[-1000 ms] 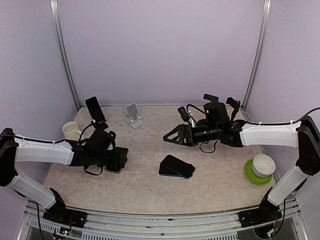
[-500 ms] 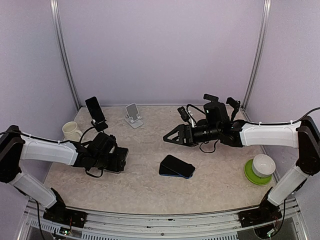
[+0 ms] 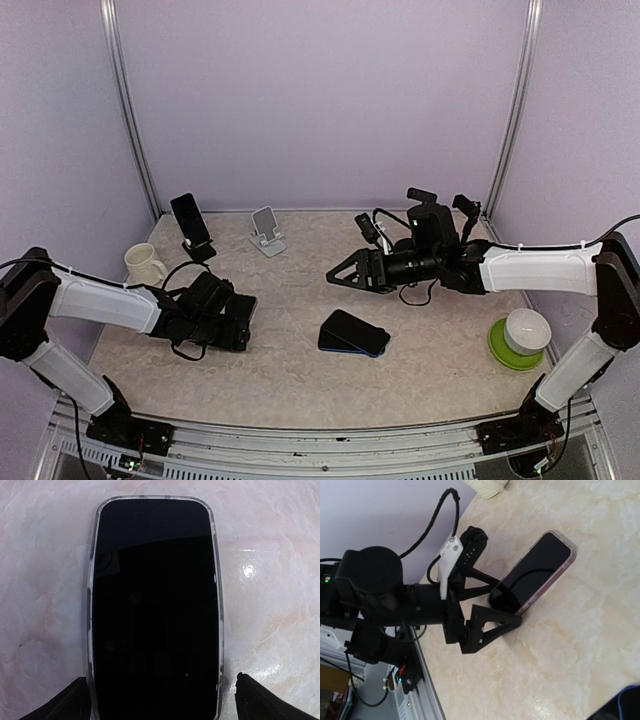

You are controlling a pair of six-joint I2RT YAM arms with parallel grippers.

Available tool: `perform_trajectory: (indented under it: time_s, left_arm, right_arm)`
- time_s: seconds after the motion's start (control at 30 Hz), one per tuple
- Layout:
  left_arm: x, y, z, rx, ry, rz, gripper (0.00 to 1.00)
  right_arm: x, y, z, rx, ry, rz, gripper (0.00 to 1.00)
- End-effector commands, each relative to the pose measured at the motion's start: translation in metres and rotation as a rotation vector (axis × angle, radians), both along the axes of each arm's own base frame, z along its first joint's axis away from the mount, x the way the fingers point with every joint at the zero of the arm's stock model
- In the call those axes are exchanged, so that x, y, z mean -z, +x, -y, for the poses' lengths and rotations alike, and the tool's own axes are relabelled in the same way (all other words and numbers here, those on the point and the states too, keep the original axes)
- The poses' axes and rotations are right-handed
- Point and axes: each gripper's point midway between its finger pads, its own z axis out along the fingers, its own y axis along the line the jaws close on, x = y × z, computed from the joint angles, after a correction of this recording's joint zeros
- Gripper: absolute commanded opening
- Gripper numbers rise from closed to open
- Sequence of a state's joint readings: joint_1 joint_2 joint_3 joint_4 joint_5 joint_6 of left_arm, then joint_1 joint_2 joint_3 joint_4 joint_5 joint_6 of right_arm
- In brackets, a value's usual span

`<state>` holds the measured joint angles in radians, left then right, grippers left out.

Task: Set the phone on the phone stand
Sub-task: Pick up the phone from the center of the board, then pass from the left arm to the right

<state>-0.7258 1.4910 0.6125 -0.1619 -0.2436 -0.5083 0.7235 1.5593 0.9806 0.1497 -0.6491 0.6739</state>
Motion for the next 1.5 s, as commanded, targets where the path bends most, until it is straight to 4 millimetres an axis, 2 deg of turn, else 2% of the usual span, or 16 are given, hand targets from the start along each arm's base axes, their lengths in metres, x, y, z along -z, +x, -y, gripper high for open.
perform_trajectory:
  time_s: [0.0, 0.07, 0.33, 0.37, 0.5, 0.73, 0.8, 0.9, 1.07, 1.23, 1.47]
  left_arm:
    - [0.007, -0.005, 0.005, 0.029, -0.007, -0.029, 0.92]
    - [0.009, -0.006, 0.004, 0.030, -0.004, -0.035, 0.86]
    - [0.019, -0.007, 0.004, 0.034, 0.052, -0.066, 0.73]
    - [0.020, -0.006, 0.006, 0.040, 0.067, -0.065, 0.73]
    - [0.024, -0.007, 0.015, 0.074, 0.112, -0.074, 0.85]
    - [0.032, -0.009, 0.019, 0.097, 0.154, -0.095, 0.81]
    - [0.031, -0.009, 0.021, 0.104, 0.159, -0.093, 0.77]
    - [0.029, -0.009, 0.024, 0.114, 0.161, -0.081, 0.61]
    - [0.006, -0.004, 0.040, 0.161, 0.149, -0.002, 0.46]
    - [-0.027, 0.000, 0.060, 0.228, 0.124, 0.110, 0.41]
    - [-0.075, -0.001, 0.078, 0.328, 0.068, 0.270, 0.37]
  right_arm:
    - [-0.001, 0.003, -0.001, -0.002, 0.012, 0.011, 1.00]
    - [-0.001, 0.003, 0.000, -0.002, 0.012, 0.012, 1.00]
    - [-0.003, 0.001, 0.000, -0.006, 0.014, 0.017, 1.00]
    - [-0.003, 0.001, 0.000, -0.007, 0.013, 0.018, 1.00]
    - [-0.005, 0.001, 0.001, -0.007, 0.013, 0.023, 1.00]
    - [-0.007, -0.001, 0.003, -0.006, 0.012, 0.029, 1.00]
    - [-0.007, -0.001, 0.003, -0.007, 0.012, 0.030, 1.00]
    - [-0.006, -0.001, 0.003, -0.009, 0.012, 0.031, 1.00]
    - [-0.004, -0.001, 0.002, -0.013, 0.009, 0.029, 1.00]
    - [-0.002, -0.002, 0.001, -0.027, 0.012, 0.018, 1.00]
    - [0.005, -0.006, -0.002, -0.058, 0.009, -0.002, 0.98]
